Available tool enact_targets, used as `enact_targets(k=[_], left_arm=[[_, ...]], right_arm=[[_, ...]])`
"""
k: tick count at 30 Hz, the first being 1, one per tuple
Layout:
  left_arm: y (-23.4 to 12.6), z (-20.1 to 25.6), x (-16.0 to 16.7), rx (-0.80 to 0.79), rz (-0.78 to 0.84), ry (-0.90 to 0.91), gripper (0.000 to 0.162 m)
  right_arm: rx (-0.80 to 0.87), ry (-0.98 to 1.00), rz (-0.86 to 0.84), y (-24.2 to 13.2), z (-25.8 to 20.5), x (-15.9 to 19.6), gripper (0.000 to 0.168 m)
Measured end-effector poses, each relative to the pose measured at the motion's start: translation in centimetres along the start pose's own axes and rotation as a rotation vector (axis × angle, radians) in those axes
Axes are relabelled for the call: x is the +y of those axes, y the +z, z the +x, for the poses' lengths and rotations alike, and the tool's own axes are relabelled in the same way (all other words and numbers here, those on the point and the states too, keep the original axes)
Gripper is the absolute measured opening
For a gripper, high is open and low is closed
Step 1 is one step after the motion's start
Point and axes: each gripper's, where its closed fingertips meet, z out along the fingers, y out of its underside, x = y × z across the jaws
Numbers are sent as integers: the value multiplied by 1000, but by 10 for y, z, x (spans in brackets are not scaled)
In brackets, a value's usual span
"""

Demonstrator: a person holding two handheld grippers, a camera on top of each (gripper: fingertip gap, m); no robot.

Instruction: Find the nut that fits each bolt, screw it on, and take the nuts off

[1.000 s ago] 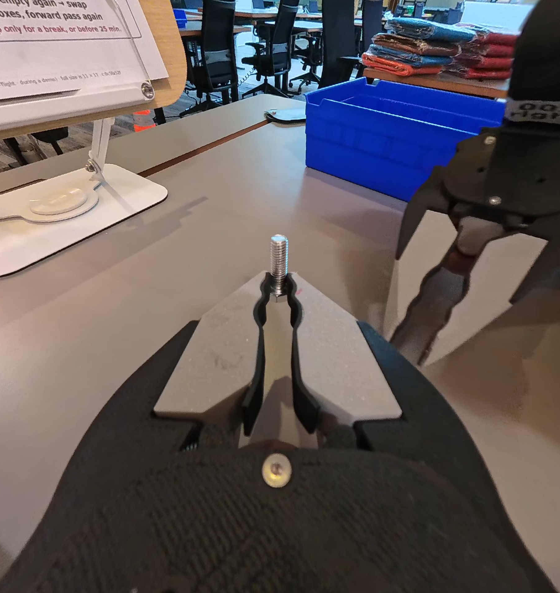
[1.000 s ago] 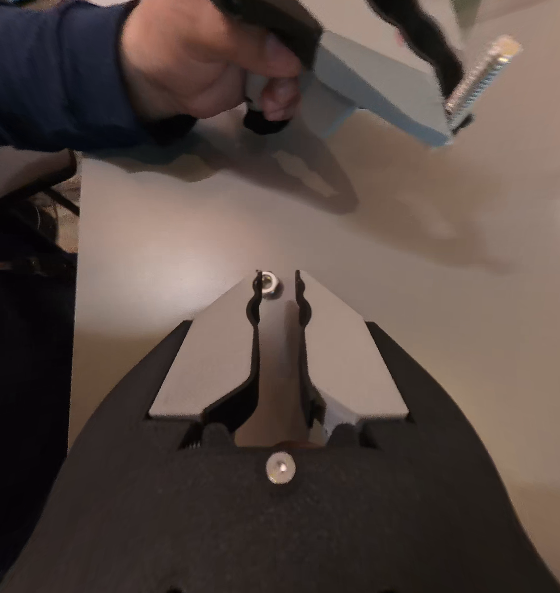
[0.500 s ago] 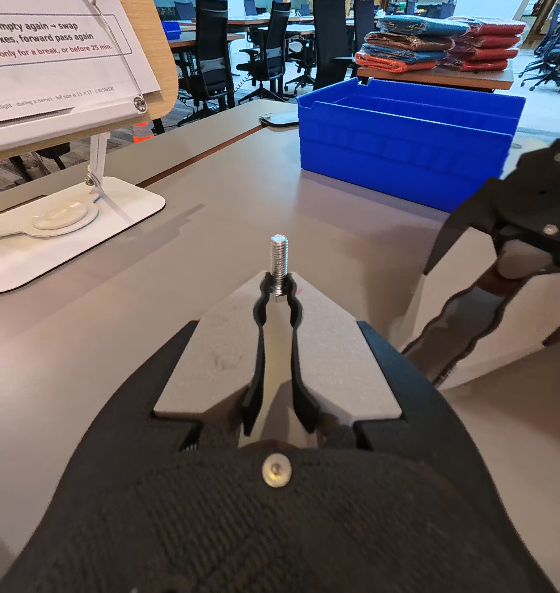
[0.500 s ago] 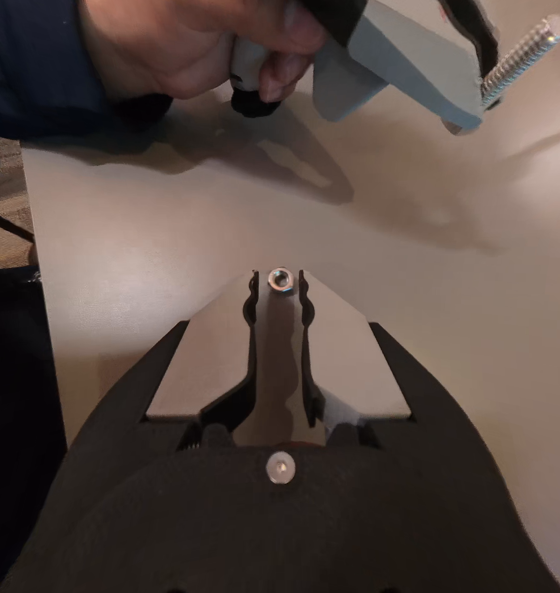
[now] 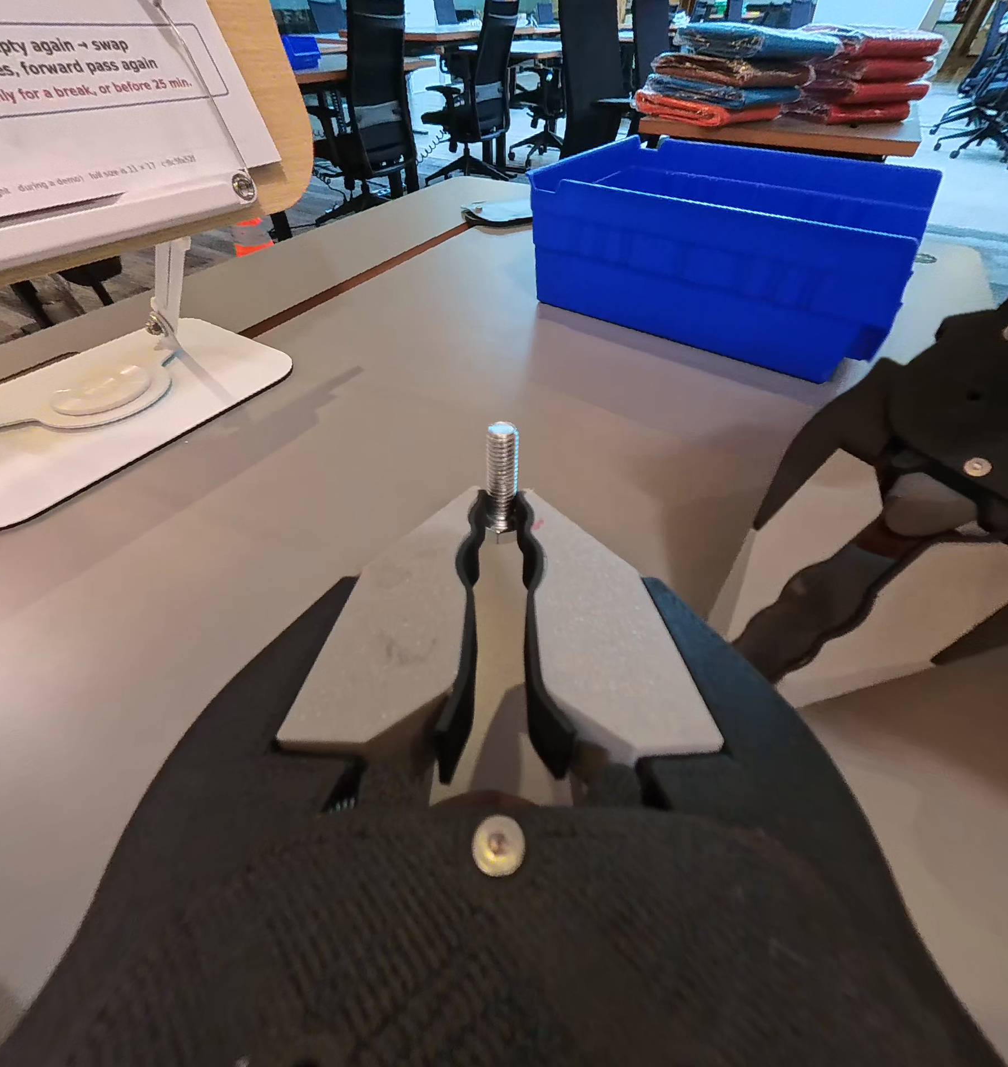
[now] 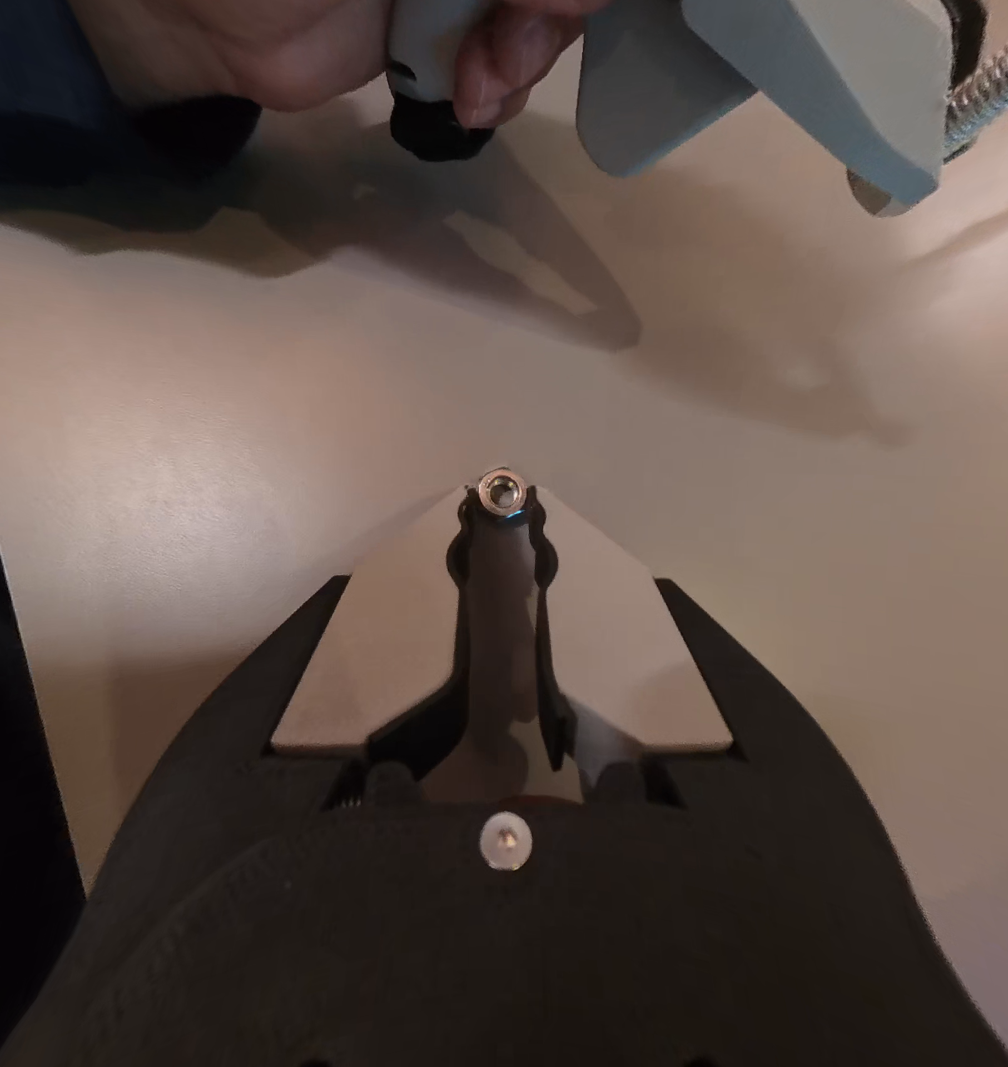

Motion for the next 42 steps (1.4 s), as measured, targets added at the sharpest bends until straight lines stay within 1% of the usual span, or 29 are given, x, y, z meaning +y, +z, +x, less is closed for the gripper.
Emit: enact_targets(k=[4, 6, 8, 10, 13, 15, 17, 20, 25, 31, 39, 42], left_arm=[[1, 4, 0, 18, 0, 12, 7], [1, 10, -3, 55, 19, 22, 7], [-1, 24, -9, 134, 61, 40, 7], [-3, 39, -14, 209, 92, 70, 7], [-2, 58, -12, 269, 85, 155, 7], [-3, 70, -14, 293, 102, 213, 7], [-3, 74, -16, 289, 111, 240, 7], [-3, 71, -15, 279, 102, 227, 7], [-4, 67, -17, 276, 107, 191, 7], [-3, 70, -16, 268, 89, 212, 7], [-1, 69, -11, 261, 56, 211, 7], [1, 66, -9, 235, 34, 213, 7]], right_arm=[[8, -8, 10, -2, 4, -1, 15], [-6, -21, 40, -11, 7, -6, 14], [-17, -34, 72, -29, 16, -15, 14], [-17, -30, 127, -53, 32, -32, 14], [-74, -22, 217, -88, 45, -64, 14], [-103, -36, 215, -96, 50, -75, 15], [-102, -56, 188, -94, 54, -78, 15], [-118, -69, 163, -91, 51, -78, 15], [-101, -80, 156, -94, 52, -81, 15], [-105, -80, 135, -91, 49, -82, 15], [-75, -96, 80, -85, 53, -77, 15], [-56, -91, 56, -82, 55, -74, 15]])
